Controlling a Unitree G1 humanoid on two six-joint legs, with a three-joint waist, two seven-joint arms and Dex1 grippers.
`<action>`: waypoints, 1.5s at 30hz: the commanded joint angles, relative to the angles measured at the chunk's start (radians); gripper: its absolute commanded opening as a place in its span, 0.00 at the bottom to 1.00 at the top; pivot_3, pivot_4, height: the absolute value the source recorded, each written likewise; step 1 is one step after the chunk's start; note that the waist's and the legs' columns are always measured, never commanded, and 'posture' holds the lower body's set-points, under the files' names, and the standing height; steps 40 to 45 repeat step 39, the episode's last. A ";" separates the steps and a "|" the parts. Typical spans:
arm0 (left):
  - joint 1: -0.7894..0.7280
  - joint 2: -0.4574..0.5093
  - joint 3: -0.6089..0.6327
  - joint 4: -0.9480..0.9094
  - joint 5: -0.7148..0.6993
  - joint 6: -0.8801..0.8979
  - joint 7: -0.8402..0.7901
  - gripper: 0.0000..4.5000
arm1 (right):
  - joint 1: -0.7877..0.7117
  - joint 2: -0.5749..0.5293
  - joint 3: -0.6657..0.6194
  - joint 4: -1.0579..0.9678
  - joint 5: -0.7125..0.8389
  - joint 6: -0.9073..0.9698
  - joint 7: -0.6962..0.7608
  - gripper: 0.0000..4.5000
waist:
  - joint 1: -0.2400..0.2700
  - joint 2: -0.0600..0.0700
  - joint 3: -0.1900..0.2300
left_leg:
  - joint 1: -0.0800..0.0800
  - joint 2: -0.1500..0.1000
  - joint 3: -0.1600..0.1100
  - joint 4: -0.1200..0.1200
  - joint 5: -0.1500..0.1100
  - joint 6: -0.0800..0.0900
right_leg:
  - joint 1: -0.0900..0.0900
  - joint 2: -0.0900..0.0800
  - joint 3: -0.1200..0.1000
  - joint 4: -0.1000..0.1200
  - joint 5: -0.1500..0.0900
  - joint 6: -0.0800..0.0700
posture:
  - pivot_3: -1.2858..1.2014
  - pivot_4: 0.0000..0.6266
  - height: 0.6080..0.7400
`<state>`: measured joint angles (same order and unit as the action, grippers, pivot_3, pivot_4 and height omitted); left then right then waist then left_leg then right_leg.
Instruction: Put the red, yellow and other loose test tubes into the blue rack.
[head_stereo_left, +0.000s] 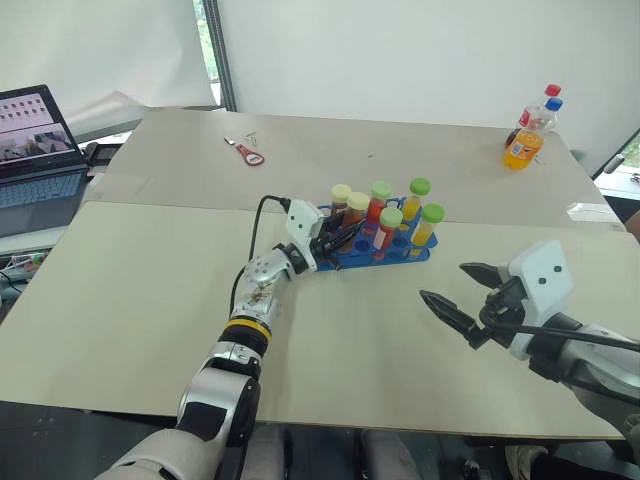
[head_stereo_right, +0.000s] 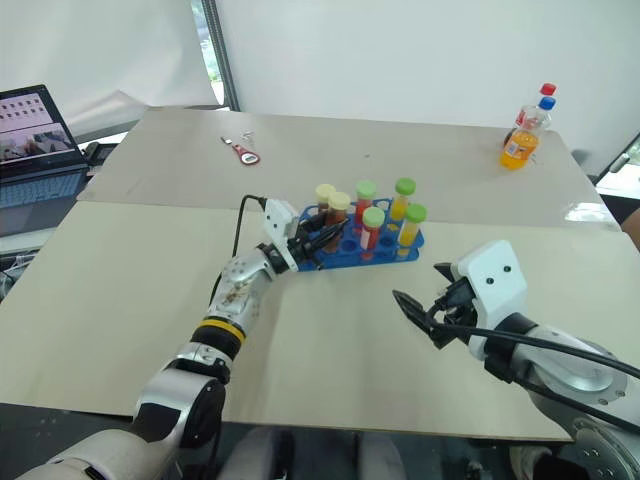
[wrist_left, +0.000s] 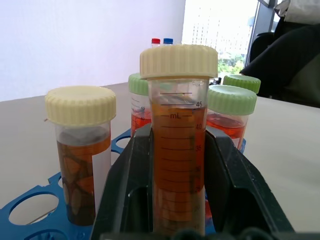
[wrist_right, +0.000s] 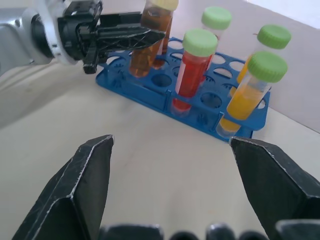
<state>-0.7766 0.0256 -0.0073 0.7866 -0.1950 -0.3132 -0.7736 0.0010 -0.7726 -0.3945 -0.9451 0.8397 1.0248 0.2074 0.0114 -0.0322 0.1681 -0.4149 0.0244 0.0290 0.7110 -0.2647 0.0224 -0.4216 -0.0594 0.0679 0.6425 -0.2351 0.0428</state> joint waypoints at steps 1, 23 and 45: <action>0.034 0.006 -0.020 -0.019 0.020 -0.027 -0.015 0.19 | -0.031 0.007 0.008 -0.001 -0.017 -0.009 -0.034 0.92 | -0.001 0.000 0.000 | 0.000 0.000 0.000 0.000 0.000 0.000 | 0.000 0.000 0.000 0.000 0.000 0.000 | 0.52 0.24 0.95; 0.287 0.628 -0.020 -0.685 0.015 0.477 -0.283 1.00 | -0.097 -0.282 -0.064 0.417 -0.163 -0.270 0.485 0.96 | -0.019 0.002 -0.001 | 0.001 0.004 0.001 -0.001 0.000 0.000 | 0.000 0.000 0.000 0.000 0.000 0.000 | 0.52 0.24 0.95; 0.415 0.908 0.145 -0.834 -0.052 0.661 -0.320 1.00 | -0.222 -0.437 0.019 0.685 -0.257 -0.433 0.849 0.96 | -0.019 0.003 -0.001 | 0.001 0.006 0.006 -0.002 0.000 0.000 | -0.002 0.000 0.000 0.000 0.000 -0.001 | 0.52 0.24 0.95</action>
